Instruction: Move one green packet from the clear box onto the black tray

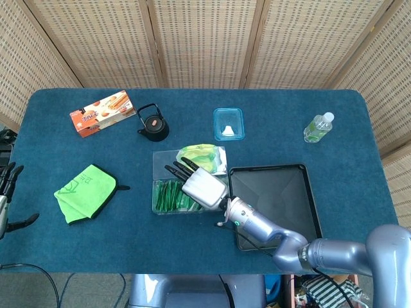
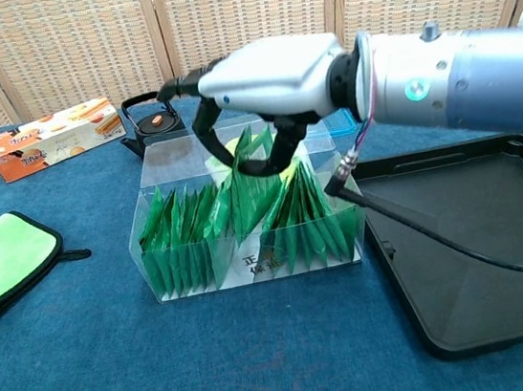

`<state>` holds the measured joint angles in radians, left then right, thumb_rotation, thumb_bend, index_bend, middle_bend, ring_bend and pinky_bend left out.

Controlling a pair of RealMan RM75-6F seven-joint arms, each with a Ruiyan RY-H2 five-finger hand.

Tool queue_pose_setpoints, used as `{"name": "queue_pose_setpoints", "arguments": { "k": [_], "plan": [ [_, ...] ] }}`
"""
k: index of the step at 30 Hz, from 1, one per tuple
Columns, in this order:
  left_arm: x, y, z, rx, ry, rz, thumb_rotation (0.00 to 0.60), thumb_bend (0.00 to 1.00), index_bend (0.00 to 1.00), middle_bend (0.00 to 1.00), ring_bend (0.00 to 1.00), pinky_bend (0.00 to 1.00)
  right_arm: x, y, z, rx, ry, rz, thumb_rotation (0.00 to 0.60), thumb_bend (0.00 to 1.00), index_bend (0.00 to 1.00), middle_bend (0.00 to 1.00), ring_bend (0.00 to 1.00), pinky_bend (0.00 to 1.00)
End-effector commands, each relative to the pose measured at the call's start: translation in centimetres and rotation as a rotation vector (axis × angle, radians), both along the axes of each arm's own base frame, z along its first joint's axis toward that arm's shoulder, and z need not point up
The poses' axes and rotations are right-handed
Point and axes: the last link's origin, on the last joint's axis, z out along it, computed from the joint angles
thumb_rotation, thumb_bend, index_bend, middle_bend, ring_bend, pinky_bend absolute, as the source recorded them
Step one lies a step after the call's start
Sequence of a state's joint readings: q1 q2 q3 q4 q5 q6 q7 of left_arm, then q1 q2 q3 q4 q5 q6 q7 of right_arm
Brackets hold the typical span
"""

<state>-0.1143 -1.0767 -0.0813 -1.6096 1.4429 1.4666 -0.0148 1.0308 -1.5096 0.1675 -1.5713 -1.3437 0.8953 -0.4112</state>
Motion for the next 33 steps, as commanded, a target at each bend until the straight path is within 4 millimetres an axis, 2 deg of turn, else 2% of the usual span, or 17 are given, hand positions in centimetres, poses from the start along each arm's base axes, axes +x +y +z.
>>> {"name": "queue_pose_setpoints", "arguments": {
  "k": [1,6,10,14,17,21,25,26,29,33],
  "plan": [
    [0.2,-0.1,0.1,0.001,-0.001,-0.007,0.600,0.06,0.00,0.00,0.00,0.00,0.5,0.2,2.7,-0.056,-0.021,0.024,0.600,0.58,0.63,0.05,0.04,0.12],
    [0.2,-0.3,0.2,0.005,-0.002,-0.012,0.600,0.06,0.00,0.00,0.00,0.00,0.8,0.6,6.5,-0.133,-0.038,0.027,0.600,0.58,0.63,0.06,0.04,0.12],
    [0.3,-0.4,0.2,0.003,-0.004,-0.015,0.600,0.06,0.00,0.00,0.00,0.00,-0.1,0.8,9.7,-0.190,-0.051,-0.003,0.600,0.58,0.65,0.06,0.04,0.12],
    [0.4,-0.5,0.1,-0.001,-0.004,-0.019,0.600,0.06,0.00,0.00,0.00,0.00,-2.8,1.2,12.5,-0.234,-0.040,-0.065,0.600,0.58,0.65,0.06,0.04,0.12],
    [0.5,-0.6,0.1,-0.003,-0.005,-0.025,0.600,0.06,0.00,0.00,0.00,0.00,-5.3,1.7,13.7,-0.242,-0.042,-0.117,0.600,0.58,0.65,0.06,0.04,0.12],
    [0.7,-0.8,0.0,-0.005,-0.006,-0.031,0.600,0.06,0.00,0.00,0.00,0.00,-9.0,2.3,14.5,-0.245,-0.029,-0.167,0.600,0.58,0.65,0.06,0.04,0.12],
    [0.8,-0.9,0.0,-0.004,-0.005,-0.036,0.600,0.06,0.00,0.00,0.00,0.00,-11.6,2.8,14.5,-0.232,-0.016,-0.202,0.600,0.58,0.65,0.06,0.04,0.12],
    [0.9,-1.0,0.0,-0.004,-0.005,-0.039,0.600,0.06,0.00,0.00,0.00,0.00,-12.8,3.1,14.3,-0.221,-0.005,-0.223,0.600,0.58,0.65,0.06,0.04,0.12],
    [1.0,-1.1,0.0,-0.006,-0.003,-0.041,0.600,0.06,0.00,0.00,0.00,0.00,-14.3,3.5,13.6,-0.207,0.013,-0.223,0.600,0.58,0.65,0.07,0.04,0.12],
    [1.0,-1.2,-0.1,-0.006,-0.002,-0.041,0.600,0.06,0.00,0.00,0.00,0.00,-15.3,3.7,12.7,-0.189,0.032,-0.217,0.600,0.58,0.64,0.07,0.04,0.12]
  ]
}}
